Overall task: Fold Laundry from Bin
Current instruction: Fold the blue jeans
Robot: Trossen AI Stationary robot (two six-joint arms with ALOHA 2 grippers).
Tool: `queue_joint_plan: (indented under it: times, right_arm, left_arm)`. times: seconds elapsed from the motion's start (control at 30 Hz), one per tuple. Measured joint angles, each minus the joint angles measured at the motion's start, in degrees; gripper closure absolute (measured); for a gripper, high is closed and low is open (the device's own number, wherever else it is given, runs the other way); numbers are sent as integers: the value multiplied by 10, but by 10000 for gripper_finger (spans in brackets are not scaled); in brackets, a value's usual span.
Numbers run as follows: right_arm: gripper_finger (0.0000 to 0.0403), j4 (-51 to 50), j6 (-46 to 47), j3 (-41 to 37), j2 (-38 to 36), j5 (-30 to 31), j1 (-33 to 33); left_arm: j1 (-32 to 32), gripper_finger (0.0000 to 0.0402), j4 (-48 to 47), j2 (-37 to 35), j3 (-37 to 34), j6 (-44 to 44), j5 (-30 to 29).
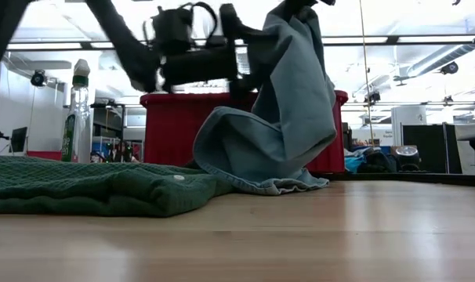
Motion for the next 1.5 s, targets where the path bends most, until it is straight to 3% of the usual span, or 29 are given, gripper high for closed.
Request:
queue_joint_plan:
  times: [0.17,0.33,0.47,0.63,0.7,0.97,1.17,1.33,1.5]
  right_arm:
    - [390,-2,-4,0,-9,-2,28]
    - [390,-8,-3,0,-33,-3,72]
    - [390,-9,-3,0,-64,-33,104]
    - [390,4,-4,0,-100,-58,138]
    - [390,17,-10,0,-109,-67,150]
    - [390,89,-62,2,-134,-172,187]
    - [390,105,-95,8,-146,-185,197]
    - [390,110,-128,36,-151,-187,197]
    - [390,183,-153,74,-149,-219,197]
  left_arm:
    - [0,72,56,88,94,-24,54]
    - [-1,113,118,132,124,-43,71]
    - [-1,198,167,134,107,-49,87]
    - [0,357,217,103,66,-63,121]
    - [-2,388,222,88,55,-66,126]
    - [-10,398,218,-30,31,-73,243]
    - [-7,399,162,-129,31,-86,313]
    - [15,401,29,-201,44,-58,358]
    - [58,401,-187,-255,116,4,358]
